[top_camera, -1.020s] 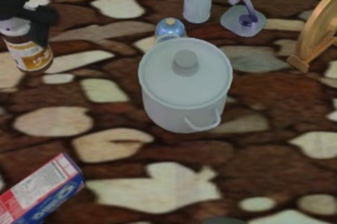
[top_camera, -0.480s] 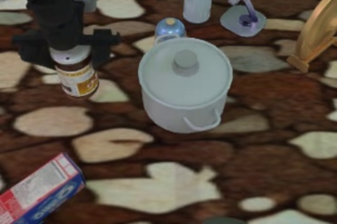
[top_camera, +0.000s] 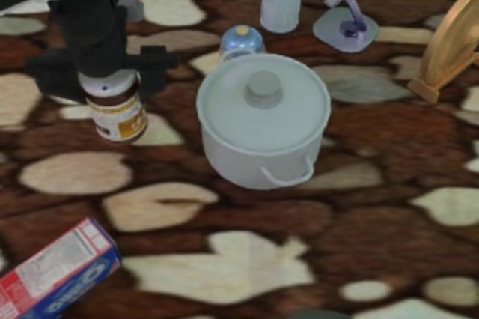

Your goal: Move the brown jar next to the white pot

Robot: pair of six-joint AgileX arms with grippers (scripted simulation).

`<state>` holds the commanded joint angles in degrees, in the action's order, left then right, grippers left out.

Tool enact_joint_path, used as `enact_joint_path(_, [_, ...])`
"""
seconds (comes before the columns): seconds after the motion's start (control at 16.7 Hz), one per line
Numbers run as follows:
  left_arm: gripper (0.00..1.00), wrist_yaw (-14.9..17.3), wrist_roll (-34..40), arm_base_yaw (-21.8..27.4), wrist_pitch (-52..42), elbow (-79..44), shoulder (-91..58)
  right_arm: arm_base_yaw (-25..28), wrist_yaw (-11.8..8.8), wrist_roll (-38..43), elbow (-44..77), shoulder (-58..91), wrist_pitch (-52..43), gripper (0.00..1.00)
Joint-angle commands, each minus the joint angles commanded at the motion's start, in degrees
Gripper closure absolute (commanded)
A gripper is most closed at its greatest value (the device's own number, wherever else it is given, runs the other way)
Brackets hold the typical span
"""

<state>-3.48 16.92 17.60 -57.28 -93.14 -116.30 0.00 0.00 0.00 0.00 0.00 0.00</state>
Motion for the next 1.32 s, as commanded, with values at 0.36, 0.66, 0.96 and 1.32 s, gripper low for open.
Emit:
enact_joint_path(0.36, [1.0,0.0,-0.3,0.0,8.4,5.2,-3.0,0.0,0.0,0.0,0.0,0.0,0.0,0.0])
enact_joint_path(0.66, [0.92,0.0,-0.3,0.0,8.9,5.5,-3.2,0.0,0.0,0.0,0.0,0.0,0.0,0.0])
enact_joint_path(0.96, [0.55,0.0,-0.3,0.0,8.9,5.5,-3.2,0.0,0.0,0.0,0.0,0.0,0.0,0.0])
enact_joint_path(1.32, [0.1,0.0,-0.3,0.0,8.9,5.5,-3.2,0.0,0.0,0.0,0.0,0.0,0.0,0.0])
